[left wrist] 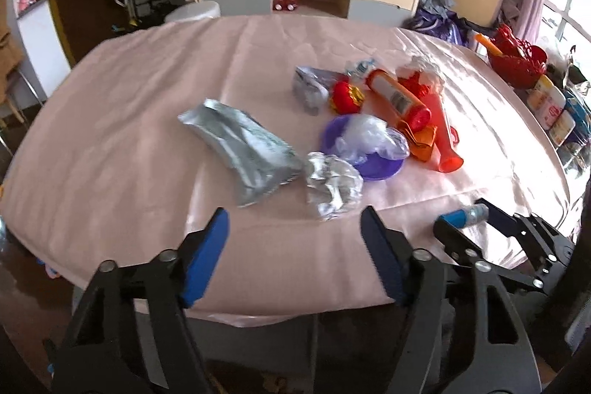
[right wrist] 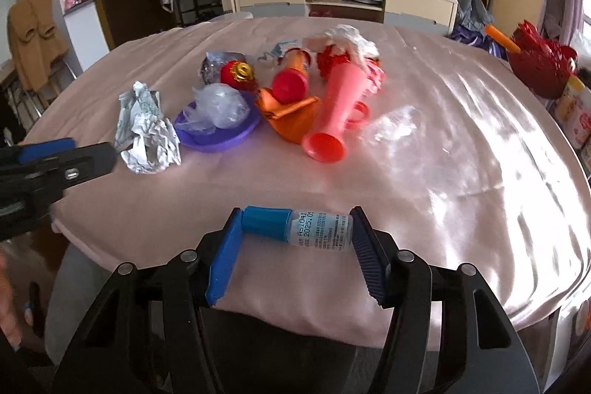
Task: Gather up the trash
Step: 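Grasp the blue-capped bottle with the right tool while the left tool grasps crumpled foil, then carry foil and bottle down into the bin and open both tools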
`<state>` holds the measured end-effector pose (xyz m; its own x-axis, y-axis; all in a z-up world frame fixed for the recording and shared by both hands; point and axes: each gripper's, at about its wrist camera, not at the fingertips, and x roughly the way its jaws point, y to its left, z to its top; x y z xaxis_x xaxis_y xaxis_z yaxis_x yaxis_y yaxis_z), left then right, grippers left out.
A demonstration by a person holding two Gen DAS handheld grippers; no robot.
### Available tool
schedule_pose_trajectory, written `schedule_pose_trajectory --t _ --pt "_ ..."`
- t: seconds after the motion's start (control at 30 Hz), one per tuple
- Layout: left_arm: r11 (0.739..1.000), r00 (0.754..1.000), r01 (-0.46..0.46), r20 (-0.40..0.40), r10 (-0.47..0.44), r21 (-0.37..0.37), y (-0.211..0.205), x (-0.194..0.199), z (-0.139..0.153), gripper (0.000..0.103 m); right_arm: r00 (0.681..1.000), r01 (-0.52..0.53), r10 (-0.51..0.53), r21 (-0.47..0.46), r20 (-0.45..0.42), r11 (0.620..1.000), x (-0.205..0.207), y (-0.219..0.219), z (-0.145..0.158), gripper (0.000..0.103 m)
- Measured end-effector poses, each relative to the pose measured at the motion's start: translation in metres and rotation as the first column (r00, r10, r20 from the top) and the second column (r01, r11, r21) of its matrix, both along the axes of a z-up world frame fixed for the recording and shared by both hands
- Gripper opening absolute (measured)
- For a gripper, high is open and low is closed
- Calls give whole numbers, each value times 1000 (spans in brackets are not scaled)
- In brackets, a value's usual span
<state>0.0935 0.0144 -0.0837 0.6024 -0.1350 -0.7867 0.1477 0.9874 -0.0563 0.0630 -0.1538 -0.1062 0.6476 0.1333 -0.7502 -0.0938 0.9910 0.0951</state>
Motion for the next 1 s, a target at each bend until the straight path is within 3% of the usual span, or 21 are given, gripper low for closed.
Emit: schedule_pose_trajectory --t 0.13,0.3,0.57,0.73,1.0 --pt "1000 999 22 -26 -22 -14 -8 10 -10 51 1000 2 -1 37 -14 999 -11 -18 4 59" --pt "999 998 46 -36 -46 7 -23 23 -19 47 999 15 -12 105 -33 994 -17 -34 9 59" --pt "999 997 50 -62 -49 9 -33 34 -28 28 999 -19 24 124 -40 992 -21 -30 15 59" --pt "998 996 67 -57 -67 -16 -30 15 -19 12 998 -35 42 156 -43 987 -30 -32 19 59" --pt "991 992 123 -32 -125 -49 -34 -31 7 9 998 -29 39 195 -48 980 -50 -42 28 59"
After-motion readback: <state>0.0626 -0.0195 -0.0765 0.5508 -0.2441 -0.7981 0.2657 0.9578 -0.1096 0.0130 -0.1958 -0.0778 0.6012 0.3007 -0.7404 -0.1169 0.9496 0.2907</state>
